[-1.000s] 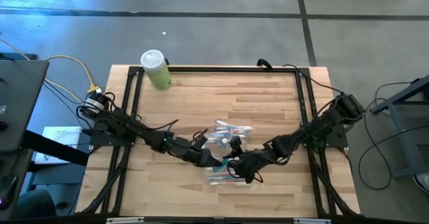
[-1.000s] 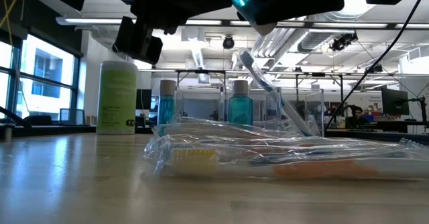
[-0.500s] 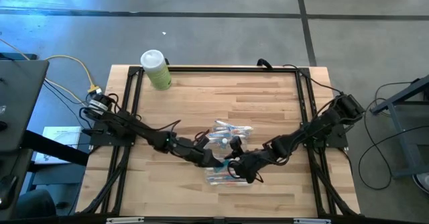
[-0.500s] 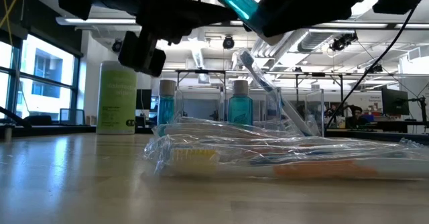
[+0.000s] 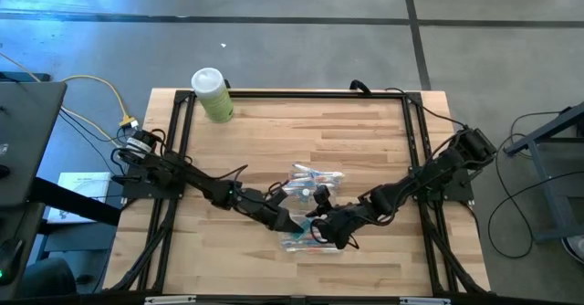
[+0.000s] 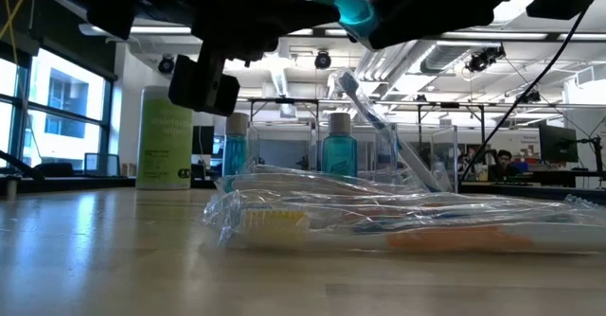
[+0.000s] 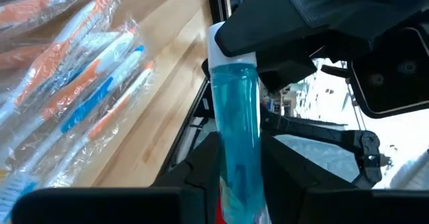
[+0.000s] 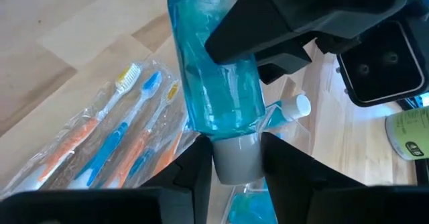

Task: Pick & Place toothbrushing station
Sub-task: Put the mouthwash into the transparent organizer

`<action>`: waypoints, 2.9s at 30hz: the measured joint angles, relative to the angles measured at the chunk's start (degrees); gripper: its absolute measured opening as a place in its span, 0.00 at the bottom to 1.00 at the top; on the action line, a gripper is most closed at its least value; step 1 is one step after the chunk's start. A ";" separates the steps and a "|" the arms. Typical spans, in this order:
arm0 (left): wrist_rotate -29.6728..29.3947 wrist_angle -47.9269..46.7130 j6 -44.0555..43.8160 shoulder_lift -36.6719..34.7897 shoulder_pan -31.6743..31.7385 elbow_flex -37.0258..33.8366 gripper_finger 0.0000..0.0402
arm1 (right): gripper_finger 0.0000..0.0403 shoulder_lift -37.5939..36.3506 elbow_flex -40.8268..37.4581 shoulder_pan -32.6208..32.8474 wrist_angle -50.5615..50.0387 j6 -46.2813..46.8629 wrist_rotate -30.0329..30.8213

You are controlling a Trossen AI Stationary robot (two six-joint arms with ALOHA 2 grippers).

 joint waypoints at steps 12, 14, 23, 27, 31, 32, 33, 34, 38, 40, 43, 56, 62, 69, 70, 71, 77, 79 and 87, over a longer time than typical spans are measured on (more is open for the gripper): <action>-1.21 1.04 5.07 -0.06 -0.73 0.12 0.19 | 0.51 -0.35 0.02 5.63 0.36 1.11 16.65; -0.85 1.56 6.61 -0.06 -0.79 0.13 0.19 | 0.54 -0.43 0.04 8.14 0.32 1.05 21.05; -3.56 3.62 21.05 -0.26 -1.06 0.04 0.19 | 0.58 -0.85 0.19 20.18 -6.10 14.69 37.47; -7.21 3.87 34.51 -0.26 -2.16 0.04 0.19 | 0.56 -1.31 0.11 24.06 -17.81 27.43 36.34; -11.51 4.56 44.70 -0.28 -3.32 0.02 0.19 | 0.53 -3.39 0.11 26.78 -28.74 43.71 35.85; -12.70 4.65 46.59 -0.29 -3.57 0.02 0.19 | 0.53 -4.03 0.11 27.18 -31.05 47.38 35.91; -13.65 4.71 48.66 -0.31 -3.78 0.02 0.19 | 0.52 -4.68 0.10 27.57 -33.56 50.80 36.19; -14.62 4.84 50.79 -0.31 -4.02 0.02 0.19 | 0.51 -5.39 0.00 27.93 -36.07 53.88 36.51; -17.48 7.27 60.00 -0.32 -5.53 0.02 0.19 | 0.47 -8.86 -1.83 28.59 -43.09 64.63 35.35; -18.95 8.58 63.95 -0.33 -6.52 0.02 0.19 | 0.44 -10.51 -4.12 28.57 -43.66 68.06 34.49; -21.39 11.11 69.04 -0.33 -7.91 0.02 0.19 | 0.38 -13.42 -8.01 28.56 -41.53 71.39 34.33; -26.67 18.35 78.12 -0.18 -8.09 0.04 0.19 | 0.10 -16.62 -19.87 21.39 26.43 29.23 31.02; -26.36 18.67 79.61 -0.02 -7.98 0.07 0.19 | 0.07 -15.74 -19.89 16.02 40.19 16.87 21.70; -26.32 18.64 79.65 -0.02 -7.95 0.07 0.19 | 0.08 -15.69 -19.91 13.03 42.51 10.49 20.38; -26.34 18.64 79.65 -0.02 -7.93 0.07 0.19 | 0.10 -15.68 -19.91 12.72 42.45 10.60 20.32; -26.34 18.62 79.65 -0.02 -7.94 0.07 0.19 | 0.12 -15.67 -19.91 12.49 42.43 10.78 20.35; -27.94 18.60 79.52 -0.02 -7.96 0.07 0.19 | 0.31 -15.67 -19.91 11.45 42.96 11.46 16.13; -29.42 18.60 79.52 -0.02 -7.93 0.07 0.19 | 0.37 -15.67 -19.91 10.41 43.92 13.71 15.14; -29.62 18.62 78.70 -0.02 -6.11 0.07 0.19 | 0.51 -15.67 -19.91 5.39 46.41 21.49 5.23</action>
